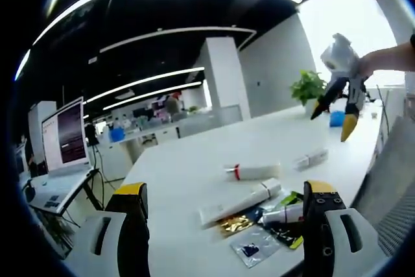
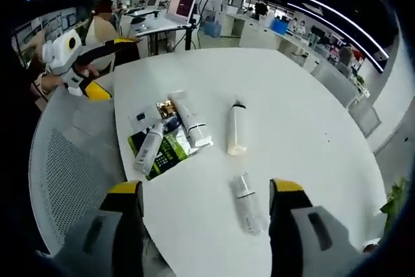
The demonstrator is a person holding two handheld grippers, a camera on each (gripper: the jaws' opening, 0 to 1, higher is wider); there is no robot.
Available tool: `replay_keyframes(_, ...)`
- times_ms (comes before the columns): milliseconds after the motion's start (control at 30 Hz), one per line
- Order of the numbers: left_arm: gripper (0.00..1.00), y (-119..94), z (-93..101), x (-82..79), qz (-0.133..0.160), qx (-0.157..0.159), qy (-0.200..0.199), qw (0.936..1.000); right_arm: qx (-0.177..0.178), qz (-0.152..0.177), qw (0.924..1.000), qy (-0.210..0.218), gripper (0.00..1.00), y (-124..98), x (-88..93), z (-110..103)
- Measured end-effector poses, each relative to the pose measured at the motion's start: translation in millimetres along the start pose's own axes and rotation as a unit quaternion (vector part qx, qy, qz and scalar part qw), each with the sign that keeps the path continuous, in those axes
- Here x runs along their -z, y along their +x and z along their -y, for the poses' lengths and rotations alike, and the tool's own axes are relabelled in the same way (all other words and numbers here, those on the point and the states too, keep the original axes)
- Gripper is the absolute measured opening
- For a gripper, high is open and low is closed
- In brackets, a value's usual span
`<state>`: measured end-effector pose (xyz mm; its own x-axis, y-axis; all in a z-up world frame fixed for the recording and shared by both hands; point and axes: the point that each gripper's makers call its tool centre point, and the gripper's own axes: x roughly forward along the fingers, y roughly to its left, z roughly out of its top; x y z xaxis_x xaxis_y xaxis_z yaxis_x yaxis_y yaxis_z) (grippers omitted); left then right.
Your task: Arrange the skincare products in the storage area until every visible bottle or jar stands upright without overlapping.
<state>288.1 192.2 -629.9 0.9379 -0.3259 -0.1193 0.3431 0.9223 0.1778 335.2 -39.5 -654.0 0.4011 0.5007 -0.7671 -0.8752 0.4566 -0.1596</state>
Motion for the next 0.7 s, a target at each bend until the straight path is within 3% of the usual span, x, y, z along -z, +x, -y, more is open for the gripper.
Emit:
replay_keyframes(267,0.97,1,-2.7,2.3,-0.003,-0.005,-0.001,1.0000,-0.030,-0.032,0.9990,-0.009,0.74,20,-12.4,15)
replay_keyframes(400,0.97,1,-2.0,2.8,-0.005,-0.003,-0.001,1.0000,-0.068,-0.037,0.9970,0.004,0.71,29,-20.6,13)
replay_keyframes(700,0.97,1,-1.3,1.3,-0.005,-0.003,-0.003,1.0000,-0.078,-0.072,0.9944,0.006,0.68,57,-21.2,25)
